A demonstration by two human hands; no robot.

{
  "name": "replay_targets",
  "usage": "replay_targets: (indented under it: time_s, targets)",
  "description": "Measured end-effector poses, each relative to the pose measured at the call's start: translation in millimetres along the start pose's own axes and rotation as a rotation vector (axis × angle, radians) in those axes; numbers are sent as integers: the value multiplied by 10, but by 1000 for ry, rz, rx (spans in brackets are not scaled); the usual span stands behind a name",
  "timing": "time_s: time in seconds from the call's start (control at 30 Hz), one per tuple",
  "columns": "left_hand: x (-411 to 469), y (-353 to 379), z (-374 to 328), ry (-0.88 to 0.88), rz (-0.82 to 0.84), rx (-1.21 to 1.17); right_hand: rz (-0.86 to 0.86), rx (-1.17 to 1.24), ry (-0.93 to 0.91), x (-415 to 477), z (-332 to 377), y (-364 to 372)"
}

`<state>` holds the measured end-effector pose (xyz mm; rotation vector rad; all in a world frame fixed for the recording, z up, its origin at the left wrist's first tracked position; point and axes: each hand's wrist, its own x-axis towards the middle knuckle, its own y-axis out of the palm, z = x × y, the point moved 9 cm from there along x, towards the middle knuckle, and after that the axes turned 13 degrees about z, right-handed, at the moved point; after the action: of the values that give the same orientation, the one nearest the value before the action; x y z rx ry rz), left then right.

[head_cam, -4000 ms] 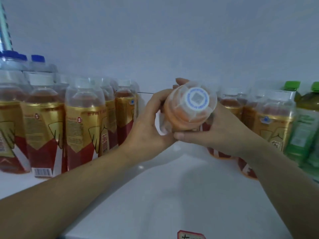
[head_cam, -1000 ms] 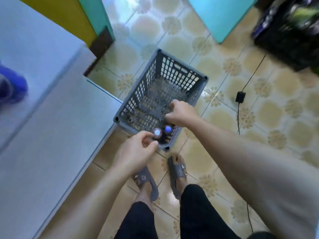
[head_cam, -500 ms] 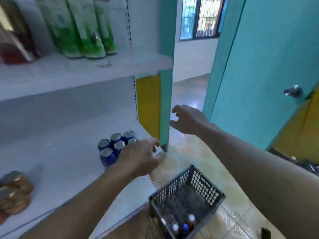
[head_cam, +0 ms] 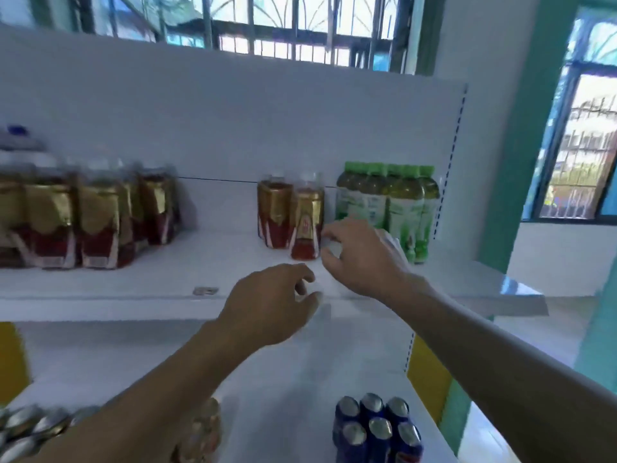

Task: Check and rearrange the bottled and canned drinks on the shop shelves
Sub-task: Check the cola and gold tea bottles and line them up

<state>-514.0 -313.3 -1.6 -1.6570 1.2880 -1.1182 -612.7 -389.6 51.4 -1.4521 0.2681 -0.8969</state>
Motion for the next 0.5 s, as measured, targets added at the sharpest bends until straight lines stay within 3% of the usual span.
replay_targets:
  time_s: [0.17,0.37,0.5]
  targets:
    - [441,-480,902,-57,-80,25,-107,-23,-14,959,457,-68]
    - [1171,-675,1633,-5,45,-61,-305,-155,183,1686,222,-394]
    - [1491,-656,1726,81,90,-94,-145,28,345,1945,-210,-112]
